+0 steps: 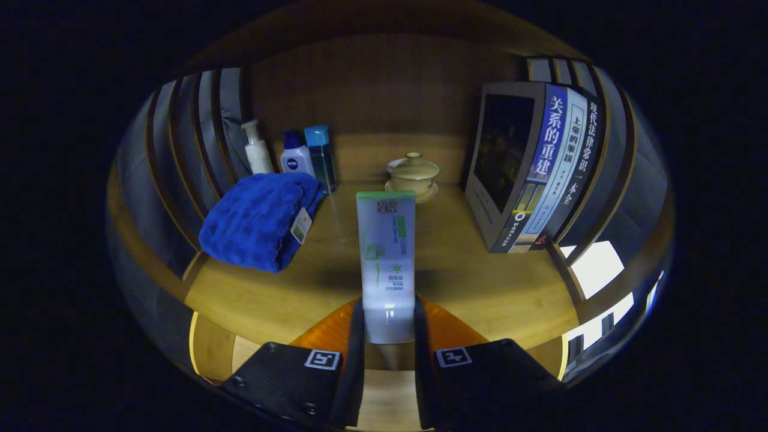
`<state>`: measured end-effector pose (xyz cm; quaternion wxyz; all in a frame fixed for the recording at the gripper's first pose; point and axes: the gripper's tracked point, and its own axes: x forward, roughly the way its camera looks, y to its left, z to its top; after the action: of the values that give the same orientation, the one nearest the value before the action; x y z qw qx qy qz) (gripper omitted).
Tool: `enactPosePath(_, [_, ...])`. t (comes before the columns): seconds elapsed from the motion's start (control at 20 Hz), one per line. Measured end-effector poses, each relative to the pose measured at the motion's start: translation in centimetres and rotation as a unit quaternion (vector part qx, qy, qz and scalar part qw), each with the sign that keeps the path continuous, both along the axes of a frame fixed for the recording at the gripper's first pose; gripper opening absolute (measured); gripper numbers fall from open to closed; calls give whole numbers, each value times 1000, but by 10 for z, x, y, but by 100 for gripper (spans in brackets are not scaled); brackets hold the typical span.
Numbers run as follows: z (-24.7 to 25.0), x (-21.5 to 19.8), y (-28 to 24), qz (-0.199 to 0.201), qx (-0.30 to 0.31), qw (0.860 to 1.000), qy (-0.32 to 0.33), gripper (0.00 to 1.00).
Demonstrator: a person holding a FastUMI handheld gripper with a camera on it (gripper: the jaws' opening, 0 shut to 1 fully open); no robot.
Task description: Pull open the drawer, take out the items inside it, and place them on the countertop above the cabinet.
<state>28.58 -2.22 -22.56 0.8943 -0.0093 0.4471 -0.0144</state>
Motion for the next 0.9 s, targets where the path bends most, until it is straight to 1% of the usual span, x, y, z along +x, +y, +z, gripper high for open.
enactPosePath(0.15, [-7,-2,1,-6,-1,1000,8,44])
enactPosePath(0.3, [-16,-4,-2,-22,-3,1000,17,45])
enactPosePath(0.55, [-19,-5,-10,-31,-8,999,16,53])
enactPosePath(0.7, [-13,-2,-10,-26,-7,1000,3,55])
enactPosePath(0.85, [-11,-3,-13,-29,-10,1000,2,83])
enactPosePath(0.9, [-9,-2,-13,-31,-10,999,-3,88])
